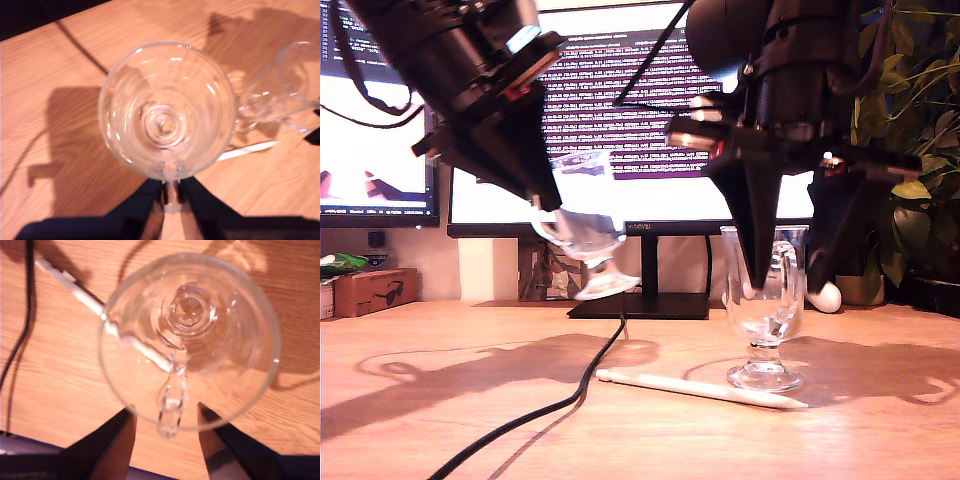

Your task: Pick the small glass cups in front of you with each of your hands, and place them behind the white pen

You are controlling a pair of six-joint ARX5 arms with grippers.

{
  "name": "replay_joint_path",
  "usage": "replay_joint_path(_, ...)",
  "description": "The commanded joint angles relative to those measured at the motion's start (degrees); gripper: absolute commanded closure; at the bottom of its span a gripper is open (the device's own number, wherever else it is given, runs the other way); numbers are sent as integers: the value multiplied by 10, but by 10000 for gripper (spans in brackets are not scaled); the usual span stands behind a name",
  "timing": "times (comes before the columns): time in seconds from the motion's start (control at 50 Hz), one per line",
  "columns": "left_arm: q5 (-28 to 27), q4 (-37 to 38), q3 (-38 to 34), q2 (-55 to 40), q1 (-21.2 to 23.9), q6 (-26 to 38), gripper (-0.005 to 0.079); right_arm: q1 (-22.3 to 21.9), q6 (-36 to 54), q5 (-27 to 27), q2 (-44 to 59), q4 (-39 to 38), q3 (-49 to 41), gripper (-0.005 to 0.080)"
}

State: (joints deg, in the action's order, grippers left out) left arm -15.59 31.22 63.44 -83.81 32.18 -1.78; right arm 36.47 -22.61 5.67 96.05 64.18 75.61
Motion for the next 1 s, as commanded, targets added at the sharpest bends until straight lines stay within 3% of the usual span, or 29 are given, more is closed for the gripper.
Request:
replay_joint_path(0.0, -5, -14, 5, 7, 4, -3, 765, 4, -7, 3, -30, 0, 4, 405)
replay_joint_path(0.58, -5, -25, 4, 5, 25, -3, 765, 4, -15, 3, -127, 39, 78, 415)
replay_joint_path(0.98, 11, -47, 4, -28, 55, 8, 765, 4, -12, 3, -214, -3, 111, 415)
